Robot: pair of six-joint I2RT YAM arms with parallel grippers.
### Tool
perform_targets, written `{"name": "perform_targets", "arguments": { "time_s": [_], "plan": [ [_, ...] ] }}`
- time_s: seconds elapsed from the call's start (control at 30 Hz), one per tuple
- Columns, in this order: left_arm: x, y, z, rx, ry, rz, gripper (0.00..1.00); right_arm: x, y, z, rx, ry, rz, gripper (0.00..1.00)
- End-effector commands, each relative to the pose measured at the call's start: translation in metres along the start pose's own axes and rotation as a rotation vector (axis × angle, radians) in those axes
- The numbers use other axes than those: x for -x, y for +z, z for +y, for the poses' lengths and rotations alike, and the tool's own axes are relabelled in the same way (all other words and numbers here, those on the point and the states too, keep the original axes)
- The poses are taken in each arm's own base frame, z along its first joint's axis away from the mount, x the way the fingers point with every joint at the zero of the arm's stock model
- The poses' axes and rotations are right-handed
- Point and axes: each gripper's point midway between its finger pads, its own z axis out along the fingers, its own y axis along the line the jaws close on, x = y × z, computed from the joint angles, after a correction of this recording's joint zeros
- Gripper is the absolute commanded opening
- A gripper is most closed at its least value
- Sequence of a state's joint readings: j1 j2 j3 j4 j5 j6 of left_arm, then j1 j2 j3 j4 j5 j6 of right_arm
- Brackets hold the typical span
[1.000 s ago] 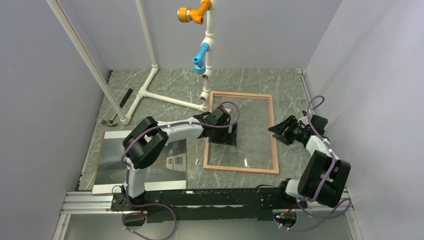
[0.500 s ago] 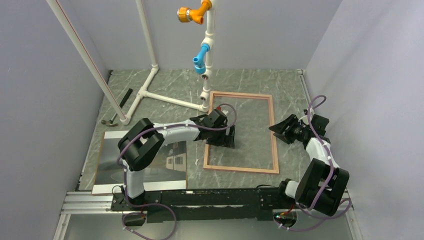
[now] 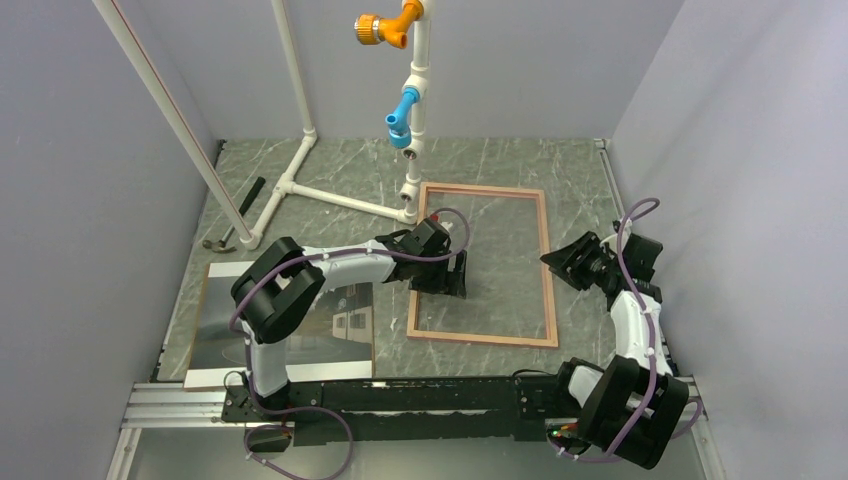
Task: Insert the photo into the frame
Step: Pick up the photo frame item from the photo frame.
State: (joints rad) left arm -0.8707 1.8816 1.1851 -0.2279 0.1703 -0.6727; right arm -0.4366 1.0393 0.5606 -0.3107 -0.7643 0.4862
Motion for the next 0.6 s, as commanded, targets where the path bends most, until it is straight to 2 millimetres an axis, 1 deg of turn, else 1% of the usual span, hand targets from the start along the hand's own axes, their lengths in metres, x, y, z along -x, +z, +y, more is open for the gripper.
{"name": "perform_targets", "arguments": {
  "time_s": [0.0,0.07,0.17,0.2,0.37,0.43,0.57],
  "plan": [
    [-0.006,-0.004,0.011,0.031,0.004,0.02,0.88,-0.007,-0.002,0.004,0.012,0.029,0.022,0.41],
    [-0.006,-0.004,0.011,0.031,0.005,0.019,0.88,-0.011,-0.002,0.003,0.016,0.04,0.041,0.36],
    [-0.005,-0.004,0.011,0.027,0.006,0.014,0.88,-0.017,-0.002,0.003,0.023,0.053,0.068,0.33],
    [-0.005,-0.004,0.01,0.026,0.008,0.015,0.88,-0.018,-0.002,0.002,0.02,0.053,0.071,0.29],
    [0.0,-0.01,0.003,0.0,0.017,-0.008,0.88,-0.015,-0.006,0.007,0.017,0.045,0.064,0.01],
    [0.007,-0.018,-0.003,-0.022,0.026,-0.034,0.88,-0.01,-0.008,0.01,0.012,0.034,0.053,0.0],
    [0.025,-0.047,-0.017,-0.069,0.044,-0.123,0.88,0.002,-0.016,0.021,0.005,0.005,0.022,0.0]
  ]
}}
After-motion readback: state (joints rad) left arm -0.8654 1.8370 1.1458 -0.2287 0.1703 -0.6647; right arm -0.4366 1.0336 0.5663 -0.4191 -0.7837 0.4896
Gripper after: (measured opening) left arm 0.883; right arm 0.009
